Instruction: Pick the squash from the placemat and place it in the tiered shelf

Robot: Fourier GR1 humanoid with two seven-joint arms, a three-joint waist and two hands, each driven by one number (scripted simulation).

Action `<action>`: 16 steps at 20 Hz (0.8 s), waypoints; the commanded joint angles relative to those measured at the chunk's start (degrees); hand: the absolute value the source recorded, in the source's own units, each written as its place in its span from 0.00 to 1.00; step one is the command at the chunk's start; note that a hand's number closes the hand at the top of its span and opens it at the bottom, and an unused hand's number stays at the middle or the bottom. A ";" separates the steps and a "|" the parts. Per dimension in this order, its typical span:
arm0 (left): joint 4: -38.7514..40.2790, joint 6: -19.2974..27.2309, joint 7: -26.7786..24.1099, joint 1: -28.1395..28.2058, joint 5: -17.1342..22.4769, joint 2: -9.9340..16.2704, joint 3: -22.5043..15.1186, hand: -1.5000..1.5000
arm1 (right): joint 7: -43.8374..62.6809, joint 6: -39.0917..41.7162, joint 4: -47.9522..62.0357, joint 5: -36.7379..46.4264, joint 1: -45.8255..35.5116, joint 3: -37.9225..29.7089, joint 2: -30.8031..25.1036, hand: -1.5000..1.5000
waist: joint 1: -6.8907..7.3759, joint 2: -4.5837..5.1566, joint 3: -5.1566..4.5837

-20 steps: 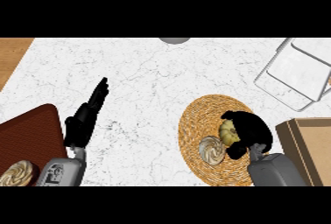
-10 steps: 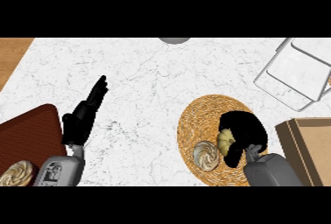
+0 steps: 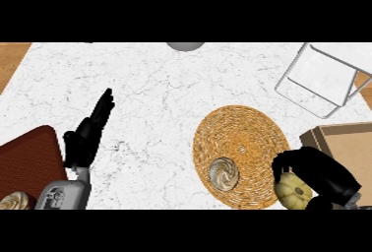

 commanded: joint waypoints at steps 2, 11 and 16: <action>-0.78 0.34 -0.46 2.03 -0.07 0.40 0.50 0.50 | -21.61 0.22 -3.81 -13.74 7.27 -9.61 -9.15 1.00 | -1.70 -0.12 0.07; -1.29 -0.96 -1.10 2.70 0.02 0.63 -0.33 0.50 | -41.61 11.78 2.80 -41.01 16.31 -36.02 -20.60 1.00 | -0.14 0.22 -0.20; -0.53 -0.21 0.61 -0.69 -0.09 -0.41 -0.39 0.50 | -40.04 14.48 8.48 -52.22 17.16 -49.03 -27.79 1.00 | 1.21 0.51 -0.26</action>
